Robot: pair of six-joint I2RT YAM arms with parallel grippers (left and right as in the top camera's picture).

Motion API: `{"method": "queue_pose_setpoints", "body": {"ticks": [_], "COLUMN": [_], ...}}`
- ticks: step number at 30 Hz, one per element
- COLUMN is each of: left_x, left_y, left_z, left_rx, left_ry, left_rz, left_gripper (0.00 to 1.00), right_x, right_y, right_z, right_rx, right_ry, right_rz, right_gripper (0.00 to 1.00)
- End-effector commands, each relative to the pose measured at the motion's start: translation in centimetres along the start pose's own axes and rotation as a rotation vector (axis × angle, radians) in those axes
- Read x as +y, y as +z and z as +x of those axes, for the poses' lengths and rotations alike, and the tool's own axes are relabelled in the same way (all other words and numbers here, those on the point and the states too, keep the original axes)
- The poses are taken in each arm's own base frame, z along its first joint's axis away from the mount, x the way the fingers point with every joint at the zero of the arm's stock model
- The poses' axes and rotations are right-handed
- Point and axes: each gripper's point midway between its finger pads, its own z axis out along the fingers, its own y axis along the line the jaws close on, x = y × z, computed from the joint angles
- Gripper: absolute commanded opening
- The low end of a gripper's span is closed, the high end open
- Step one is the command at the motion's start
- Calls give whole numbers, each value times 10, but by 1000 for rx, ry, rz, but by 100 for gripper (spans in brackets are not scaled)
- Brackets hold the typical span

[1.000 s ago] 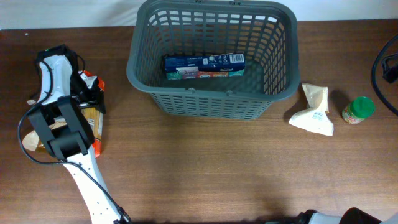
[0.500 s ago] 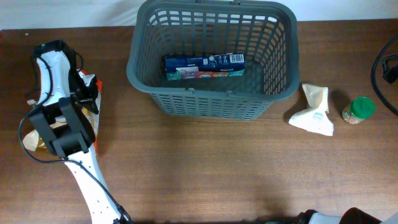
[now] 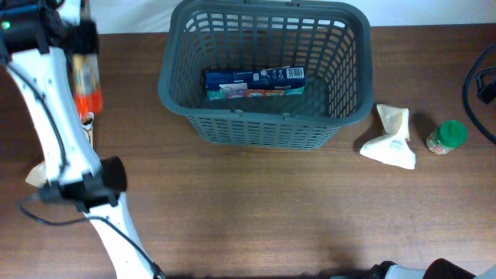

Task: Pack container
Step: 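Carry the pasta package into the basket and release it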

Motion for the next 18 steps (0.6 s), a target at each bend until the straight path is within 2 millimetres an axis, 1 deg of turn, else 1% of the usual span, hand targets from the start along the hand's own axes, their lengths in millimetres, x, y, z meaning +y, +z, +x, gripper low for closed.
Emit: {"method": "queue_pose_setpoints", "body": {"ticks": [1, 2, 3, 5, 7, 9, 10, 11, 12, 13, 16, 18], "left_x": [-60, -78, -109, -148, -189, -229, -249, -262, -278, -298, -330, -349], "left_y": [-137, -151, -167, -177, -176, -168, -161, -155, -145, -128, -85, -47], "left_z": [-67, -74, -80, -79, -72, -60, -54, -50, -44, -35, -8, 16], "left_rx": [-409, -465, -526, -570, -583, -575, -561, -549, -526, -488, -368, -265], "left_ry": [308, 418, 590, 785, 954, 1101, 1145, 1171, 1204, 1242, 1305, 1346], "left_rz": [15, 19, 31, 57, 106, 164, 192, 209, 233, 265, 336, 386], "left_gripper": [2, 2, 2, 2, 2, 2, 2, 2, 2, 2, 2, 2], "right_x": [-2, -2, -2, -2, -2, -2, -2, -2, -2, -2, -2, -2], "right_y": [0, 0, 0, 0, 0, 0, 0, 0, 0, 0, 0, 0], "right_z": [-2, -2, -2, -2, -2, -2, -2, -2, -2, -2, -2, -2], "right_rx": [-5, -5, -5, -5, -5, -5, -5, -5, -5, -5, -5, -5], "right_ry": [-3, -3, -3, -3, -3, -3, -3, -3, -3, -3, -3, -3], "right_rz": [5, 5, 5, 5, 5, 5, 5, 5, 5, 5, 5, 5], "right_gripper": [99, 99, 99, 99, 99, 99, 99, 99, 99, 98, 99, 99]}}
